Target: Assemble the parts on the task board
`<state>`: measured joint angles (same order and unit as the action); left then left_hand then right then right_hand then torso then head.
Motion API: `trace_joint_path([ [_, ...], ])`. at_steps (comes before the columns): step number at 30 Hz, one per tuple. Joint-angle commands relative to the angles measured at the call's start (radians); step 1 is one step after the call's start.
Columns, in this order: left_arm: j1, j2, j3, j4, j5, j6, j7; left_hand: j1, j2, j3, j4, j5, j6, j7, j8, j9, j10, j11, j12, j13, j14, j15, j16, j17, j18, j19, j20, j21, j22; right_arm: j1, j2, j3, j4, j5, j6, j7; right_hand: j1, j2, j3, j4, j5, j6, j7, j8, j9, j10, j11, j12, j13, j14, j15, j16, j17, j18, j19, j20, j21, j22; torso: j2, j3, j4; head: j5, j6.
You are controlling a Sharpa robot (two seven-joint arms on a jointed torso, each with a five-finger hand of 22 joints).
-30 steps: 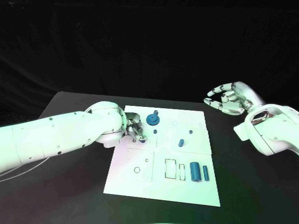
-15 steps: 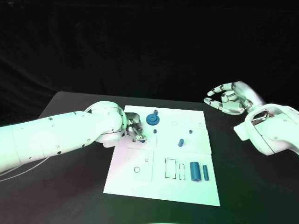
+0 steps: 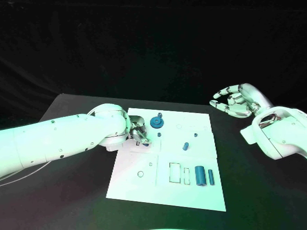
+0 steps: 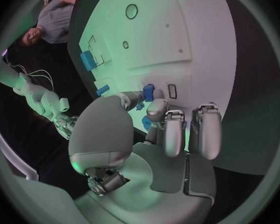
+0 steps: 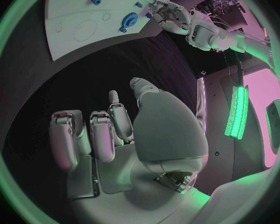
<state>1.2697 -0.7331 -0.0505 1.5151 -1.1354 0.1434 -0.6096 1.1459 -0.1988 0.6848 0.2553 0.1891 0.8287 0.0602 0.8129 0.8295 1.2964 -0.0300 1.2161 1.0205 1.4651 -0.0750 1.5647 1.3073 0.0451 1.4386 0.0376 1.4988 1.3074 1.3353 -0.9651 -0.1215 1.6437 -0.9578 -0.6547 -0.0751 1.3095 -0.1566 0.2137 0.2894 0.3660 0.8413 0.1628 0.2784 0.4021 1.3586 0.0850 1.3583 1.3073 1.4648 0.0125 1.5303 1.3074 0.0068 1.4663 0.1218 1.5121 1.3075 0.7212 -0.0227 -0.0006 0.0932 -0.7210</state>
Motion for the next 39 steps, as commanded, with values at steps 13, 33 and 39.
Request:
trace_joint_path([
  [13, -0.001, 0.011, -0.001, -0.006, -0.001, 0.023, -0.004, -0.02, -0.003, -0.04, 0.017, -0.001, 0.037, -0.026, 0.002, 0.004, 0.009, -0.002, 0.007, 0.004, 0.106, -0.01, 0.006, 0.263, -0.007, 0.013, -0.001, 0.007, 0.097, -0.001, -0.002, 0.0, 0.003, -0.011, -0.002, 0.007, -0.016, 0.002, -0.011, 0.002, -0.008, 0.008, -0.002, 0.003, 0.001, -0.003, -0.007, -0.001, 0.016, 0.081, -0.007, -0.002, 0.156, 0.012, 0.059, -0.009, -0.003, 0.214, 0.0, 0.0, -0.0004, -0.002, 0.0],
  [33, -0.001, 0.019, -0.001, -0.024, 0.002, 0.027, -0.005, -0.057, 0.006, -0.113, 0.036, 0.0, 0.046, -0.026, -0.004, 0.006, 0.013, -0.002, 0.014, 0.009, 0.106, -0.01, 0.006, 0.263, -0.009, 0.019, -0.003, 0.01, 0.106, -0.001, -0.004, 0.0, 0.004, -0.011, -0.002, 0.008, -0.035, 0.006, -0.02, 0.002, -0.031, 0.007, -0.003, 0.004, 0.001, -0.003, -0.007, -0.002, 0.015, 0.081, -0.007, -0.003, 0.155, 0.012, 0.059, -0.01, -0.004, 0.214, 0.0, 0.0002, 0.0, -0.004, 0.0],
  [39, -0.001, 0.018, -0.001, -0.024, 0.002, 0.029, -0.005, -0.072, 0.004, -0.137, 0.036, 0.001, 0.049, -0.026, -0.005, 0.007, 0.015, -0.002, 0.017, 0.013, 0.106, -0.01, 0.006, 0.263, -0.01, 0.022, -0.003, 0.011, 0.11, -0.001, -0.005, 0.0, 0.005, -0.012, -0.002, 0.008, -0.037, 0.002, -0.029, 0.0, -0.059, 0.006, -0.003, 0.004, 0.001, -0.005, -0.008, -0.003, 0.013, 0.08, -0.008, -0.003, 0.153, 0.013, 0.057, -0.01, -0.007, 0.212, 0.0, -0.0006, -0.0006, -0.005, -0.001],
])
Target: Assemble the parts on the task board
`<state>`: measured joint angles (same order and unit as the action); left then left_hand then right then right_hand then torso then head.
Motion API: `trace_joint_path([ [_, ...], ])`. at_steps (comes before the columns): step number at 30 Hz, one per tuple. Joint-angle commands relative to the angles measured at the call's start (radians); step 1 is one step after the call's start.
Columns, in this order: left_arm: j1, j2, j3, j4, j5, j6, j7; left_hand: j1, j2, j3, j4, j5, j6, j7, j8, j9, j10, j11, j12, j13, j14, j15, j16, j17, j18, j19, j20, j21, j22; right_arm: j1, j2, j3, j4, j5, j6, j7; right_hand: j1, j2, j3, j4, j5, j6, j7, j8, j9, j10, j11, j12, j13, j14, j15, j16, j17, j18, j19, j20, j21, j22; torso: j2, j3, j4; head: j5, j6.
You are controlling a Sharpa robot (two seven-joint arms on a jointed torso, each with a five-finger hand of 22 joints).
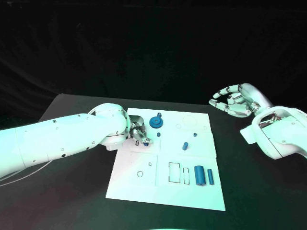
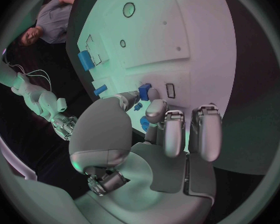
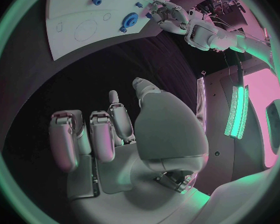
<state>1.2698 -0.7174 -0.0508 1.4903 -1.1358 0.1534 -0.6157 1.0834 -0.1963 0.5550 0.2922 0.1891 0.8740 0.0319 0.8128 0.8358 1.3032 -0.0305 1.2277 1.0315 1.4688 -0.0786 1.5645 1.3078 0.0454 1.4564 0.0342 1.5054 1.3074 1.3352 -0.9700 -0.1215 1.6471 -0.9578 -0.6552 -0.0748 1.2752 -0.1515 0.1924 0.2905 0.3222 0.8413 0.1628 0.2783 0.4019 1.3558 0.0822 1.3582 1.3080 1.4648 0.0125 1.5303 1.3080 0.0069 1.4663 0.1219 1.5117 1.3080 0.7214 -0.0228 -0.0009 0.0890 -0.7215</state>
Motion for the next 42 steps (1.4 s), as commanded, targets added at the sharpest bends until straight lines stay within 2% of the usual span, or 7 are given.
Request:
trace_joint_path([
  [1, -0.001, 0.003, -0.001, 0.001, 0.002, 0.019, 0.002, -0.016, -0.001, -0.018, -0.001, 0.001, 0.004, 0.002, -0.006, 0.001, 0.009, -0.002, 0.007, 0.003, 0.102, -0.007, 0.006, 0.263, -0.01, 0.005, 0.0, 0.005, 0.111, 0.0, -0.001, 0.0, 0.002, -0.012, -0.002, 0.008, -0.003, -0.003, -0.008, -0.001, -0.018, 0.006, -0.003, 0.004, 0.002, -0.002, -0.005, -0.003, 0.013, 0.08, -0.008, -0.004, 0.152, 0.013, 0.057, -0.01, -0.006, 0.212, 0.0, -0.0004, -0.0004, -0.001, -0.001],
  [8, -0.001, 0.001, -0.001, 0.001, 0.002, 0.016, 0.002, -0.05, -0.004, -0.07, 0.001, 0.002, 0.01, 0.001, -0.008, 0.002, 0.015, -0.003, 0.014, 0.011, 0.102, -0.007, 0.006, 0.263, -0.012, 0.012, -0.002, 0.008, 0.121, 0.0, -0.001, 0.0, 0.001, -0.012, -0.003, 0.009, -0.006, -0.001, -0.016, 0.0, -0.044, 0.006, -0.004, 0.005, 0.002, -0.002, -0.005, -0.003, 0.012, 0.08, -0.008, -0.004, 0.151, 0.013, 0.057, -0.01, -0.007, 0.212, 0.0, -0.0003, -0.0001, -0.001, 0.0],
  [14, -0.002, -0.002, 0.0, 0.003, 0.002, 0.009, 0.001, -0.099, 0.014, -0.111, 0.003, 0.004, 0.016, -0.001, -0.01, 0.004, 0.02, -0.005, 0.02, 0.018, 0.102, -0.009, 0.006, 0.263, -0.015, 0.021, -0.003, 0.013, 0.134, 0.0, -0.002, 0.0, 0.001, -0.012, -0.001, 0.009, -0.007, 0.0, -0.017, 0.0, -0.046, 0.006, -0.004, 0.006, 0.002, -0.002, -0.005, -0.003, 0.012, 0.08, -0.008, -0.004, 0.151, 0.013, 0.057, -0.01, -0.008, 0.212, 0.001, -0.0006, -0.0003, -0.002, 0.0],
  [25, -0.003, -0.01, 0.004, 0.016, -0.001, -0.011, 0.002, -0.106, 0.015, -0.118, 0.002, 0.005, 0.016, -0.002, -0.01, 0.005, 0.02, -0.005, 0.02, 0.016, 0.102, -0.009, 0.006, 0.263, -0.015, 0.022, -0.003, 0.013, 0.134, 0.0, -0.003, 0.0, 0.0, -0.012, -0.001, 0.009, -0.007, 0.001, -0.017, 0.0, -0.046, 0.006, -0.004, 0.006, 0.002, -0.002, -0.005, -0.004, 0.012, 0.08, -0.008, -0.005, 0.151, 0.013, 0.057, -0.01, -0.008, 0.211, 0.0, -0.0001, -0.0002, -0.003, 0.0],
  [32, -0.001, -0.024, 0.025, 0.042, 0.0, -0.032, 0.004, -0.107, 0.015, -0.123, 0.001, 0.007, 0.01, -0.001, -0.013, 0.004, 0.01, -0.004, 0.009, -0.001, 0.102, -0.009, 0.006, 0.263, -0.011, 0.009, -0.004, 0.006, 0.117, -0.001, -0.002, 0.0, -0.006, -0.012, -0.002, 0.009, -0.007, 0.002, -0.017, 0.0, -0.047, 0.006, -0.004, 0.006, 0.002, -0.002, -0.005, -0.003, 0.012, 0.08, -0.008, -0.004, 0.151, 0.013, 0.057, -0.01, -0.008, 0.212, -0.002, 0.0005, -0.0008, -0.004, 0.007],
  [37, 0.014, -0.038, 0.041, 0.057, 0.001, -0.033, 0.005, -0.103, 0.016, -0.13, 0.0, 0.01, -0.003, 0.003, -0.022, 0.003, -0.001, -0.001, 0.0, -0.014, 0.1, -0.007, 0.003, 0.258, -0.007, -0.003, -0.003, -0.001, 0.099, -0.001, -0.001, 0.0, -0.009, -0.013, -0.002, 0.008, -0.007, 0.002, -0.017, 0.0, -0.047, 0.006, -0.004, 0.006, 0.002, -0.002, -0.005, -0.003, 0.012, 0.08, -0.008, -0.004, 0.151, 0.013, 0.057, -0.01, -0.008, 0.212, -0.002, 0.0015, 0.0008, -0.004, 0.01],
  [42, 0.045, -0.051, 0.049, 0.056, 0.001, -0.003, 0.004, -0.097, 0.018, -0.134, 0.0, 0.011, -0.013, 0.007, -0.031, 0.0, -0.009, 0.002, -0.007, -0.023, 0.099, -0.004, 0.0, 0.252, -0.004, -0.015, -0.003, -0.008, 0.084, -0.001, -0.001, 0.0, -0.011, -0.014, -0.002, 0.008, -0.007, 0.002, -0.017, 0.0, -0.047, 0.006, -0.004, 0.006, 0.002, -0.002, -0.005, -0.003, 0.012, 0.08, -0.008, -0.004, 0.151, 0.013, 0.057, -0.01, -0.008, 0.212, 0.0, 0.0001, -0.0002, -0.002, 0.015],
])
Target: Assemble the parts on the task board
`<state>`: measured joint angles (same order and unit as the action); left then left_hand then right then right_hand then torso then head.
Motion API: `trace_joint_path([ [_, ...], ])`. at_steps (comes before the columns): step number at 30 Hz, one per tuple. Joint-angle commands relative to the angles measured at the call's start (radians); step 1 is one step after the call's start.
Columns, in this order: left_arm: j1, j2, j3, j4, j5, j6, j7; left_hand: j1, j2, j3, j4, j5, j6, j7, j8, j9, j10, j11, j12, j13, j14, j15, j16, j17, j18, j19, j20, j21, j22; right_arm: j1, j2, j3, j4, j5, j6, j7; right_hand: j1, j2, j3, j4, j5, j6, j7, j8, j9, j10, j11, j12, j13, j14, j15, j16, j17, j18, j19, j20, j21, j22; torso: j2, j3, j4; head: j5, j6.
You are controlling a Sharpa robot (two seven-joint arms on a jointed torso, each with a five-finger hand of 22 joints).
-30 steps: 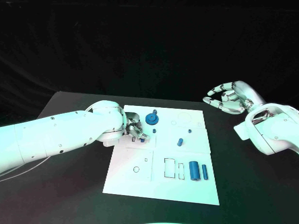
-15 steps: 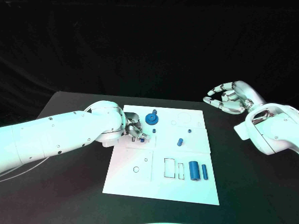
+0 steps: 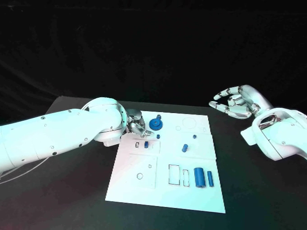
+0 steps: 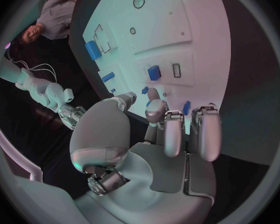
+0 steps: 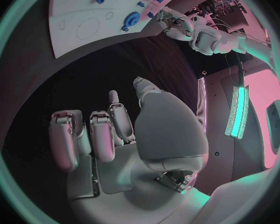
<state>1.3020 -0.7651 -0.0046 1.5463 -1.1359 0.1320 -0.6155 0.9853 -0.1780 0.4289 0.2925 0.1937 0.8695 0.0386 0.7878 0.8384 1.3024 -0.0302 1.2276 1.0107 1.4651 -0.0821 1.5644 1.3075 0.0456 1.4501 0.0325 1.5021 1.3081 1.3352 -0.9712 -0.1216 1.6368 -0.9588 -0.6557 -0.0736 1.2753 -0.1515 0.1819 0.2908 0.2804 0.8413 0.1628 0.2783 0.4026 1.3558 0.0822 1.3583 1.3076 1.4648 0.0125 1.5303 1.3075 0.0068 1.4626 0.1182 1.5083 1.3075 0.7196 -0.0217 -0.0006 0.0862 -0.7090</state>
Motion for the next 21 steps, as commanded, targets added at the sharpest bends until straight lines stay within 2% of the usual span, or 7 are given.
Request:
trace_joint_path([
  [1, 0.022, -0.005, 0.003, -0.004, 0.001, 0.031, 0.004, 0.007, 0.0, -0.01, 0.0, 0.007, -0.015, 0.004, -0.015, -0.008, -0.011, 0.004, -0.009, -0.005, 0.102, 0.002, -0.001, 0.252, -0.003, -0.012, 0.0, -0.008, 0.078, -0.001, 0.001, 0.0, -0.002, -0.013, -0.001, 0.006, -0.008, 0.002, -0.007, 0.0, -0.005, 0.006, -0.004, 0.006, 0.001, -0.002, -0.005, -0.003, 0.013, 0.08, -0.008, -0.004, 0.151, 0.013, 0.061, -0.007, -0.004, 0.212, 0.002, -0.001, -0.0003, 0.001, 0.003],
  [3, 0.032, -0.006, 0.005, -0.013, 0.001, 0.047, 0.004, 0.011, 0.002, -0.015, 0.0, 0.006, -0.024, 0.01, -0.032, -0.018, -0.02, 0.009, -0.017, -0.017, 0.1, 0.006, -0.005, 0.245, 0.0, -0.021, 0.002, -0.013, 0.067, -0.001, 0.001, 0.0, -0.002, -0.013, -0.001, 0.006, -0.008, 0.002, -0.007, 0.0, -0.005, 0.006, -0.004, 0.006, 0.001, -0.002, -0.005, -0.003, 0.013, 0.08, -0.008, -0.004, 0.151, 0.013, 0.061, -0.007, -0.004, 0.212, 0.001, -0.0011, 0.0001, 0.001, 0.003],
  [5, 0.045, -0.002, 0.006, -0.037, 0.007, 0.067, 0.006, 0.025, 0.005, -0.021, -0.001, 0.007, -0.054, 0.027, -0.082, -0.051, -0.045, 0.024, -0.04, -0.049, 0.097, 0.018, -0.011, 0.235, 0.004, -0.034, 0.007, -0.023, 0.049, -0.001, 0.001, 0.0, -0.003, -0.014, -0.001, 0.005, -0.008, 0.002, -0.007, 0.0, -0.005, 0.006, -0.004, 0.006, 0.001, -0.002, -0.005, -0.003, 0.013, 0.08, -0.008, -0.004, 0.151, 0.013, 0.061, -0.007, -0.004, 0.212, 0.001, -0.0008, 0.0012, 0.001, 0.002],
  [7, 0.051, 0.005, 0.006, -0.059, 0.016, 0.075, 0.008, 0.052, 0.007, -0.028, 0.0, 0.008, -0.079, 0.052, -0.149, -0.1, -0.078, 0.046, -0.072, -0.094, 0.093, 0.036, -0.016, 0.226, 0.006, -0.043, 0.021, -0.03, 0.037, -0.001, 0.002, 0.0, -0.003, -0.014, 0.0, 0.005, -0.008, 0.002, -0.007, 0.0, -0.005, 0.006, -0.004, 0.006, 0.001, -0.002, -0.005, -0.003, 0.013, 0.08, -0.008, -0.004, 0.151, 0.013, 0.061, -0.007, -0.004, 0.212, 0.001, -0.0014, 0.0018, 0.002, 0.003],
  [11, 0.057, 0.023, 0.006, -0.104, 0.026, 0.07, 0.013, 0.074, 0.01, -0.042, -0.001, 0.007, -0.087, 0.071, -0.204, -0.151, -0.098, 0.063, -0.089, -0.12, 0.092, 0.052, -0.018, 0.224, 0.007, -0.044, 0.036, -0.032, 0.035, -0.001, 0.003, 0.0, -0.004, -0.014, 0.001, 0.004, -0.008, 0.003, -0.007, 0.0, -0.005, 0.006, -0.004, 0.006, 0.001, -0.001, -0.005, -0.003, 0.014, 0.08, -0.008, -0.004, 0.152, 0.013, 0.061, -0.007, -0.004, 0.212, 0.003, -0.0028, 0.0004, 0.005, 0.004],
  [13, 0.059, 0.035, 0.006, -0.132, 0.026, 0.071, 0.014, 0.079, 0.009, -0.048, 0.0, 0.007, -0.092, 0.075, -0.218, -0.164, -0.097, 0.067, -0.085, -0.117, 0.093, 0.055, -0.016, 0.226, 0.007, -0.042, 0.04, -0.032, 0.037, -0.001, 0.004, 0.0, -0.005, -0.014, 0.002, 0.004, -0.008, 0.003, -0.007, 0.0, -0.005, 0.006, -0.004, 0.006, 0.001, -0.001, -0.005, -0.003, 0.014, 0.08, -0.008, -0.004, 0.152, 0.013, 0.061, -0.007, -0.004, 0.212, 0.003, -0.0028, 0.0003, 0.007, 0.005],
  [21, 0.061, 0.076, 0.003, -0.217, 0.01, 0.095, 0.018, 0.078, 0.008, -0.056, 0.001, 0.005, -0.081, 0.074, -0.218, -0.17, -0.092, 0.067, -0.079, -0.11, 0.094, 0.056, -0.015, 0.229, 0.006, -0.039, 0.042, -0.03, 0.042, -0.001, 0.006, 0.0, -0.006, -0.014, 0.003, 0.004, -0.008, 0.004, -0.007, 0.0, -0.005, 0.006, -0.004, 0.006, 0.001, -0.001, -0.005, -0.003, 0.013, 0.08, -0.008, -0.004, 0.152, 0.013, 0.062, -0.007, -0.003, 0.213, 0.005, -0.0032, -0.0001, 0.011, 0.004],
])
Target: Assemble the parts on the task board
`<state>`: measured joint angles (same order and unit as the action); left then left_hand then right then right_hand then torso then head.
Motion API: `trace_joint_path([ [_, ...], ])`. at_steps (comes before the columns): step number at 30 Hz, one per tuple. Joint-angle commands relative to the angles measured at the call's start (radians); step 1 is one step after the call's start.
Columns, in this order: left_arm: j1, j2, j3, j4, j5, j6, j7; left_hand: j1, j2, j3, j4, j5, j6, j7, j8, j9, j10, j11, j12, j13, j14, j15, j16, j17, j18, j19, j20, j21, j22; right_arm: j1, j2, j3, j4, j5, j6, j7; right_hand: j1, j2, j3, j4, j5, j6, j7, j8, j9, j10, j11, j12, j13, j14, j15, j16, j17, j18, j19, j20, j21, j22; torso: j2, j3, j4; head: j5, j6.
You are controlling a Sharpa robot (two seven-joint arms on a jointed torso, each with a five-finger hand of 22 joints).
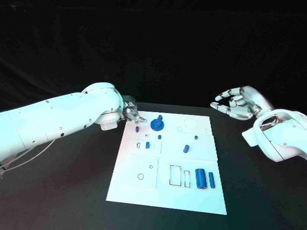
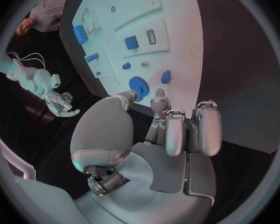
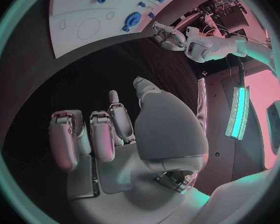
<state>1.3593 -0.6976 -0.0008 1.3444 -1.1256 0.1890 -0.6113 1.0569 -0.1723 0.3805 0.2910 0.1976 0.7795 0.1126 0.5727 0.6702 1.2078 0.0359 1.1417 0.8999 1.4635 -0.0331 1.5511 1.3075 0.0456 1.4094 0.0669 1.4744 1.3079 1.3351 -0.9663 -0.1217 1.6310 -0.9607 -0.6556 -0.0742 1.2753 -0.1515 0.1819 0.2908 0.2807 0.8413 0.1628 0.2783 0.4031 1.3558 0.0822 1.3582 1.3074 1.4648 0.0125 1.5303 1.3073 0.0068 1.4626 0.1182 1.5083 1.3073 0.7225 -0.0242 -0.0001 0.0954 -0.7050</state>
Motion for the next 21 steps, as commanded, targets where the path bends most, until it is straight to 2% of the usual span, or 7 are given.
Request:
trace_joint_path([
  [1, 0.003, 0.016, -0.004, -0.031, -0.001, 0.044, 0.014, 0.005, 0.002, -0.01, 0.003, 0.001, 0.011, 0.0, -0.003, -0.003, 0.003, 0.001, 0.007, 0.001, 0.096, 0.007, -0.002, 0.228, 0.006, 0.001, 0.008, -0.002, 0.042, -0.001, 0.002, 0.0, -0.001, -0.013, 0.004, 0.004, -0.008, 0.004, -0.007, 0.0, -0.005, 0.006, -0.004, 0.006, 0.001, -0.001, -0.005, -0.003, 0.014, 0.08, -0.008, -0.004, 0.152, 0.013, 0.062, -0.007, -0.003, 0.213, 0.002, -0.0016, -0.001, 0.002, -0.001],
  [4, 0.003, 0.029, -0.01, -0.059, -0.003, 0.053, 0.014, 0.003, 0.001, -0.012, 0.003, 0.0, 0.013, 0.0, -0.003, -0.004, 0.003, 0.001, 0.008, 0.001, 0.096, 0.008, -0.001, 0.229, 0.006, 0.002, 0.008, -0.002, 0.043, -0.001, 0.003, 0.0, -0.001, -0.013, 0.004, 0.005, -0.008, 0.004, -0.007, 0.0, -0.005, 0.006, -0.004, 0.006, 0.001, -0.001, -0.005, -0.003, 0.014, 0.08, -0.008, -0.004, 0.152, 0.013, 0.062, -0.007, -0.003, 0.213, 0.001, -0.0002, -0.0011, 0.002, -0.002],
  [7, 0.003, 0.037, -0.013, -0.077, -0.004, 0.053, 0.015, 0.002, 0.002, -0.014, 0.003, 0.0, 0.015, 0.0, -0.003, -0.005, 0.002, 0.001, 0.007, -0.001, 0.096, 0.008, -0.002, 0.228, 0.006, 0.002, 0.008, -0.002, 0.042, -0.001, 0.003, 0.0, -0.002, -0.013, 0.004, 0.005, -0.008, 0.004, -0.007, 0.0, -0.005, 0.006, -0.004, 0.006, 0.001, -0.001, -0.005, -0.003, 0.014, 0.08, -0.008, -0.004, 0.152, 0.013, 0.062, -0.007, -0.003, 0.213, 0.002, -0.0009, -0.001, 0.003, -0.003],
  [14, 0.003, 0.05, -0.016, -0.108, -0.008, 0.057, 0.015, 0.002, 0.002, -0.014, 0.003, 0.0, 0.015, 0.0, -0.003, -0.006, 0.003, 0.001, 0.007, 0.0, 0.096, 0.008, -0.002, 0.228, 0.006, 0.001, 0.008, -0.002, 0.042, -0.002, 0.005, -0.001, -0.004, -0.013, 0.005, 0.005, -0.008, 0.006, -0.007, 0.0, -0.004, 0.006, -0.004, 0.006, 0.001, 0.0, -0.005, -0.002, 0.014, 0.08, -0.008, -0.004, 0.153, 0.013, 0.061, -0.007, -0.003, 0.213, 0.001, 0.0006, -0.0019, 0.006, -0.005],
  [21, 0.002, 0.065, -0.019, -0.123, 0.0, 0.09, 0.013, 0.002, 0.001, -0.015, 0.003, 0.0, 0.016, 0.0, -0.003, -0.006, 0.002, 0.0, 0.007, -0.001, 0.095, 0.008, -0.002, 0.227, 0.006, 0.001, 0.008, -0.003, 0.041, -0.003, 0.006, -0.001, -0.004, -0.013, 0.005, 0.005, -0.008, 0.006, -0.007, 0.0, -0.004, 0.006, -0.004, 0.006, 0.001, 0.0, -0.005, -0.002, 0.014, 0.08, -0.008, -0.004, 0.153, 0.013, 0.061, -0.007, -0.003, 0.213, 0.001, 0.0004, -0.0004, 0.004, -0.008],
])
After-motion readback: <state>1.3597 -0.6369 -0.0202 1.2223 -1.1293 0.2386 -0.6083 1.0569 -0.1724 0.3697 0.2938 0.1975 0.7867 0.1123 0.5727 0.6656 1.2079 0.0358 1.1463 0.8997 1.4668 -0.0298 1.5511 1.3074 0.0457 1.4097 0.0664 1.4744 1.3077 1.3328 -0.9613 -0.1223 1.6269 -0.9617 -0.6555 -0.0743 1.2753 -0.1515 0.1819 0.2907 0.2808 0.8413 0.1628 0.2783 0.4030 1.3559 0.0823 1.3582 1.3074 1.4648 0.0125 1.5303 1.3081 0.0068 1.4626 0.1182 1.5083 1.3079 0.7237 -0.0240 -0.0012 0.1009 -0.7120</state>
